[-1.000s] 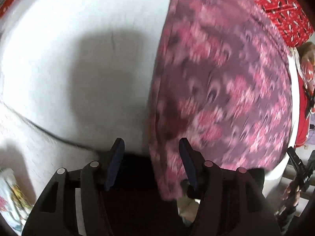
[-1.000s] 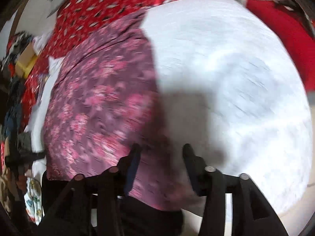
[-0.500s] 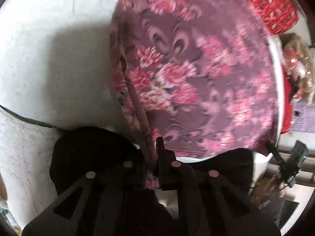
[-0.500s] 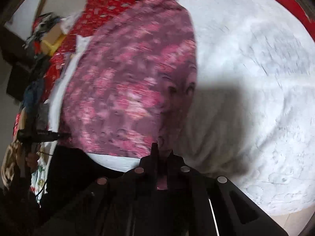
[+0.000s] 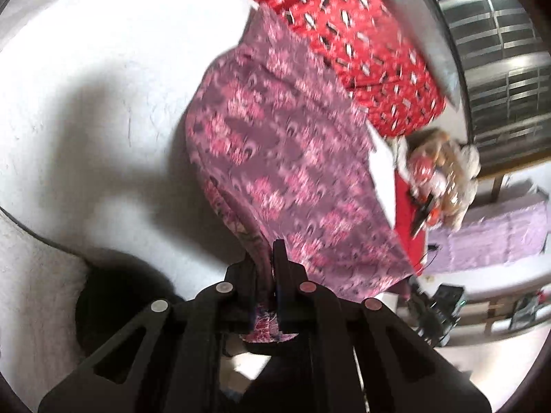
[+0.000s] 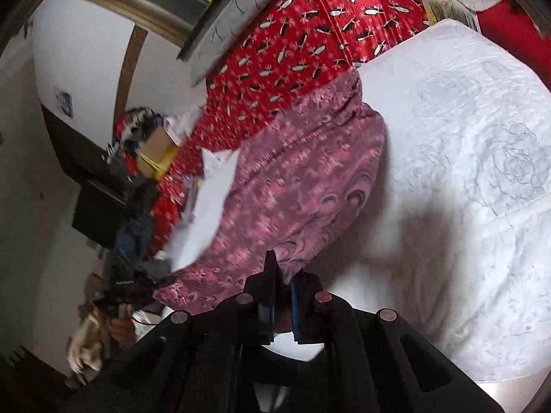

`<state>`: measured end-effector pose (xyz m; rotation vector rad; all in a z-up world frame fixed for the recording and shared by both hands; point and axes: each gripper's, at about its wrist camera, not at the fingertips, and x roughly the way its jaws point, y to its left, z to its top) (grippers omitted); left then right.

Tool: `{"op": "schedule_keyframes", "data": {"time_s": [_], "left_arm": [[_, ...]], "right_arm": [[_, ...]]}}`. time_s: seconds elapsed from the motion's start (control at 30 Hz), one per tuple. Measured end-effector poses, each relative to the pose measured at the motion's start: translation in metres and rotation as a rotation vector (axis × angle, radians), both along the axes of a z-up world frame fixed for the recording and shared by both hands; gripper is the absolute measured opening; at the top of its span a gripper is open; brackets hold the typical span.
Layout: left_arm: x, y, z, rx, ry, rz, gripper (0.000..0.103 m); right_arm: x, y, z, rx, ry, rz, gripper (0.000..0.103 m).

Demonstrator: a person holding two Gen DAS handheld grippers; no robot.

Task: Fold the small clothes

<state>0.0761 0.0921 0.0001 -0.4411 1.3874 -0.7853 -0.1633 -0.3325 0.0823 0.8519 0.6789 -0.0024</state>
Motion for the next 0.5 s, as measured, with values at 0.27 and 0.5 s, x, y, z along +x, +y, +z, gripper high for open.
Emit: {"op": "schedule_keyframes", "data": {"time_s": [0.27,0.5], "left_arm": [[0.064,-0.014,0.0,-0.049,0.05,0.112,0.006],[0.151,-0.053,0.002,-0.031,0.023,0.19,0.006]], "right_arm": [[0.039,-0.034,0.002,0.145,-0.063,-0.025,0.006],[0.111,-0.09,-0.006,0.2,-0.082,-0.112,0.006]]}}
